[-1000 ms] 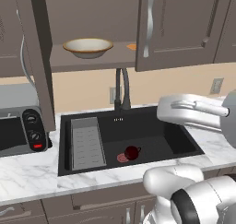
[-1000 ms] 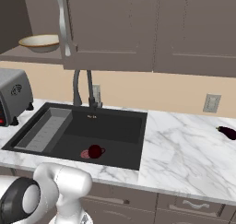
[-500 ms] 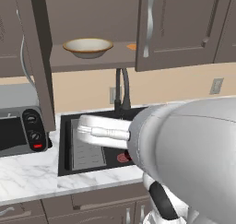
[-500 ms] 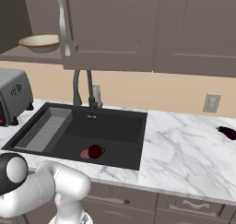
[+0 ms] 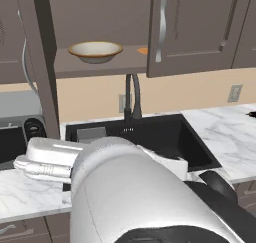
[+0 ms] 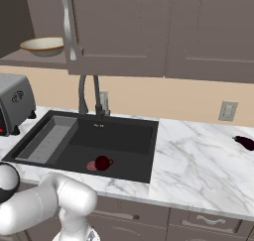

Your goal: Pick the mug and place it in the sink. Pick the bowl and place it in the open cabinet and then close the cabinet.

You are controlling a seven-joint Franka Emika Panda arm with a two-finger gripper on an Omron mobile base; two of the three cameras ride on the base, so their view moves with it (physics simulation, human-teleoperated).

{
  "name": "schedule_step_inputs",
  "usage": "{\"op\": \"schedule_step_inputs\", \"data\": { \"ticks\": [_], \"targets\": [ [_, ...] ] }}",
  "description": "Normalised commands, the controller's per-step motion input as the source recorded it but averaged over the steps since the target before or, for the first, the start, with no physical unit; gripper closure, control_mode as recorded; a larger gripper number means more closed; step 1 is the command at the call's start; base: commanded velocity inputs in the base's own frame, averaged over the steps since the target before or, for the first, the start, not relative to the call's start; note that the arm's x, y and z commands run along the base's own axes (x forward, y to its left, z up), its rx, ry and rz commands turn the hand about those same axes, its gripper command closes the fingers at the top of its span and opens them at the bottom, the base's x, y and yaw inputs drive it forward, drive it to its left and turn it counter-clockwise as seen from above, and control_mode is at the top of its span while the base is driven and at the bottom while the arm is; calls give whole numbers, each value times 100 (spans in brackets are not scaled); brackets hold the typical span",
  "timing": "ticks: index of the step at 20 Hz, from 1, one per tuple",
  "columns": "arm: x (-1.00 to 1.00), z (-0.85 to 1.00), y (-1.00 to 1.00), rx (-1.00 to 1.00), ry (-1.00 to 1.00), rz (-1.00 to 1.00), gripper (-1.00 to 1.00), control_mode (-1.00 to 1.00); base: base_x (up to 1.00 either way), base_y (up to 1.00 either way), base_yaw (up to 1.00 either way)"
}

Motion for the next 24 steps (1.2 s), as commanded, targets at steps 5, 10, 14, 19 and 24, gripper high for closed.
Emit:
{"op": "schedule_step_inputs", "data": {
  "ticks": [5,10,14,19,24],
  "targets": [
    [0,14,47,-3,-10,-3,-100,-100,0,0,0],
    [9,20,36,-8,-6,-5,-100,-100,0,0,0],
    [23,9,34,-10,-7,-6,-100,-100,0,0,0],
    [29,0,18,-10,-8,-6,-100,-100,0,0,0],
    [32,0,0,-10,-10,-6,-100,-100,0,0,0]
  ]
}}
